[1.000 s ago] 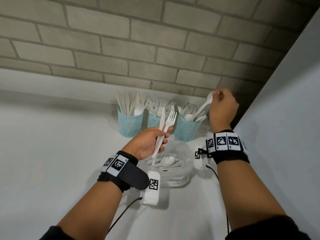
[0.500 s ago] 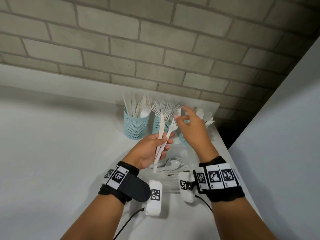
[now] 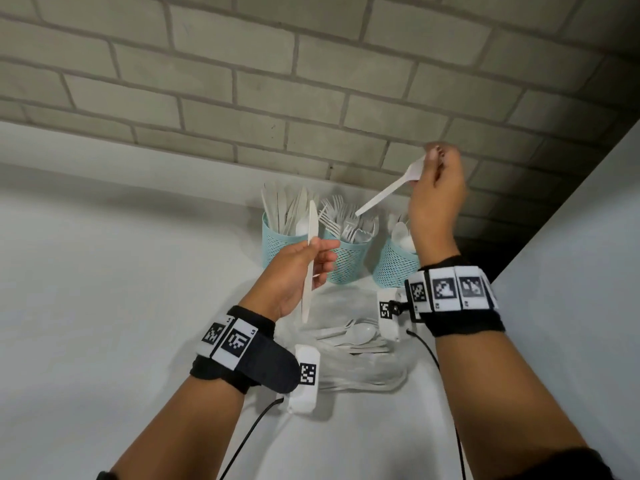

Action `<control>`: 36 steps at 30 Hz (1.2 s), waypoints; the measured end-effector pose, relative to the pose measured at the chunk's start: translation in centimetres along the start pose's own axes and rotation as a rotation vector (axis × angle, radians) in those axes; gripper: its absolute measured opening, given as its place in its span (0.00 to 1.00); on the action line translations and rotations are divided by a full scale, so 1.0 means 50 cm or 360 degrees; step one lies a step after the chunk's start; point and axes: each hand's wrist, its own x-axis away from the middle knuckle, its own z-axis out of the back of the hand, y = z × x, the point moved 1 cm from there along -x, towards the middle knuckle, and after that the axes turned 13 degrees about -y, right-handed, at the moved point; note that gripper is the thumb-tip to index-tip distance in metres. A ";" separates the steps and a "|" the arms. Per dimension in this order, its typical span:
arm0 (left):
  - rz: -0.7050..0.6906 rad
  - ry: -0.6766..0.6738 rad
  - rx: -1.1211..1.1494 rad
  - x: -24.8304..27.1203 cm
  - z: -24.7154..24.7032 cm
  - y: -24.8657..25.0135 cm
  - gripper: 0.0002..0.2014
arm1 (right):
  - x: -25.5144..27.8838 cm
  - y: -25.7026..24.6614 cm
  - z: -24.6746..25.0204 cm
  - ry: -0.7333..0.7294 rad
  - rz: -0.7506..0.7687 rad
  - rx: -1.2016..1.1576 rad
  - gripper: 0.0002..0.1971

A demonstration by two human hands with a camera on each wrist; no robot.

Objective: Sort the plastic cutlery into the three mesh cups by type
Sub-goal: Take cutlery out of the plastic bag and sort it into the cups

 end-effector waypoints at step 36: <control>0.0003 0.0219 -0.0451 0.016 0.023 -0.005 0.13 | -0.017 -0.003 -0.034 -0.0464 -0.0352 -0.0344 0.04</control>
